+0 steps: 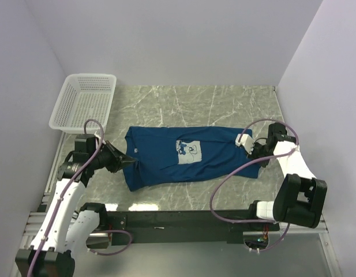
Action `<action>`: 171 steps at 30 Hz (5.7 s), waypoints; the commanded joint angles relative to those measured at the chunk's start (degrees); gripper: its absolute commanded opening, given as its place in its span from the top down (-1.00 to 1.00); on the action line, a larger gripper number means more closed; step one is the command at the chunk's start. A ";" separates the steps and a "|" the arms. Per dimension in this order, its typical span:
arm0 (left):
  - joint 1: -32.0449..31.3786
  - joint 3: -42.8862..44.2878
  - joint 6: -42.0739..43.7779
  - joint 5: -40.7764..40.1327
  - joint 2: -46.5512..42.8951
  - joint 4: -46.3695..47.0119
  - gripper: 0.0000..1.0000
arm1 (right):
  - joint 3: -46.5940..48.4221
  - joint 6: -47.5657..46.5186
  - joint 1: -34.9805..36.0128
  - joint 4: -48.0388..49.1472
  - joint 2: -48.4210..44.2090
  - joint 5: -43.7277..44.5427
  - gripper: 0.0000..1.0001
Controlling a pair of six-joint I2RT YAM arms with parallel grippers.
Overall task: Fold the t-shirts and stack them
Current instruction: Fold the tshirt
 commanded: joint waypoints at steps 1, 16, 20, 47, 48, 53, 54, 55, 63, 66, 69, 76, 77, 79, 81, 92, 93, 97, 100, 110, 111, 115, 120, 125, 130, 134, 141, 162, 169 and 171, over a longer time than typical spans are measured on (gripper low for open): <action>-0.08 2.79 -0.34 -0.07 3.21 6.74 0.99 | 3.79 3.40 -0.30 3.44 2.74 -1.05 1.00; 0.63 11.49 2.74 -1.48 16.32 11.05 0.99 | 9.60 7.97 3.12 6.26 10.75 -0.52 1.00; 0.63 11.49 3.27 -0.42 18.96 12.54 0.99 | 10.21 8.58 3.74 6.61 11.45 -0.08 1.00; 1.15 16.85 4.94 -0.07 27.84 15.18 0.99 | 13.55 11.22 5.06 6.96 15.67 0.80 0.95; 1.15 16.94 5.02 0.10 27.93 15.27 0.99 | 13.55 11.31 5.15 6.96 15.67 0.97 0.95; 1.15 17.12 4.76 0.37 28.54 15.71 0.99 | 13.64 11.31 5.32 7.05 16.11 1.32 0.94; 1.15 17.29 4.85 0.54 28.72 15.62 0.99 | 13.64 11.40 5.41 7.05 16.11 1.41 0.93; 1.15 17.38 4.85 0.63 28.89 15.71 0.99 | 13.64 11.48 5.50 7.05 16.29 1.50 0.93; 1.15 18.35 5.03 1.07 29.95 15.88 0.99 | 13.82 11.66 5.59 7.14 16.90 2.03 0.93; 1.15 18.96 5.03 1.33 30.65 16.06 0.99 | 13.82 11.66 5.50 7.23 17.08 2.38 0.93; 1.06 20.45 5.46 1.77 31.70 15.97 0.99 | 13.64 11.66 5.59 7.32 17.08 2.82 0.93; 0.54 25.99 7.05 2.91 37.93 14.83 0.99 | 13.38 12.27 5.59 7.75 17.78 3.17 0.93; 0.36 26.60 7.13 3.09 38.64 14.83 0.99 | 13.38 12.28 5.59 7.75 17.87 3.17 0.93; -0.51 28.62 7.66 3.53 40.92 14.39 0.99 | 13.38 12.45 5.59 7.93 18.22 3.17 0.93; -1.39 30.38 8.10 3.53 42.42 14.04 0.99 | 13.38 12.54 5.59 7.93 18.40 3.26 0.93; -4.73 36.63 10.21 2.65 50.25 11.93 0.99 | 13.38 12.80 5.59 8.28 19.28 3.87 0.93; -5.00 37.41 10.30 2.48 50.51 11.75 0.99 | 13.46 12.89 5.59 8.28 19.36 3.87 0.93; -6.75 39.35 11.00 1.69 52.53 10.79 0.99 | 13.46 12.89 5.67 8.37 19.54 4.05 0.93; -7.98 41.19 11.44 1.16 54.11 9.82 0.99 | 13.46 12.89 5.59 8.37 19.72 4.14 0.93; -8.87 46.56 12.14 0.19 58.51 7.80 0.99 | 13.73 13.07 5.59 8.37 20.16 4.31 0.93; -8.87 47.43 12.32 0.19 58.86 7.71 0.99 | 13.73 13.07 5.59 8.46 20.16 4.31 0.93; -8.87 49.28 12.76 0.02 61.05 6.92 0.99 | 13.73 12.98 5.59 8.54 20.24 4.58 0.93; -8.87 51.56 13.37 -0.16 62.90 5.87 0.99 | 13.73 13.07 5.59 8.63 20.60 4.66 0.93; -8.87 54.38 13.81 -0.51 65.28 4.46 0.99 | 13.73 13.16 5.59 8.55 20.68 4.66 0.92; -8.87 56.58 13.99 -1.04 67.30 3.41 0.99 | 13.82 13.33 5.67 8.72 20.60 4.66 0.92; -8.52 56.23 13.82 -2.61 67.92 3.75 0.99 | 13.90 14.55 5.67 9.42 20.42 4.49 0.88; -5.00 54.20 14.51 -4.71 61.18 11.66 0.05 | 13.64 28.95 5.06 18.73 12.62 7.21 -0.22; 3.44 3.33 12.86 -12.98 -0.87 16.15 -0.60 | 33.39 51.64 56.46 20.14 25.32 7.10 -0.16; 3.53 0.59 9.42 -17.99 -11.88 8.25 -0.60 | 53.52 61.13 63.24 19.54 44.84 19.25 -0.16; 3.44 1.38 10.29 -19.49 -13.64 5.27 -0.62 | 55.55 61.76 64.21 19.09 48.01 19.95 -0.16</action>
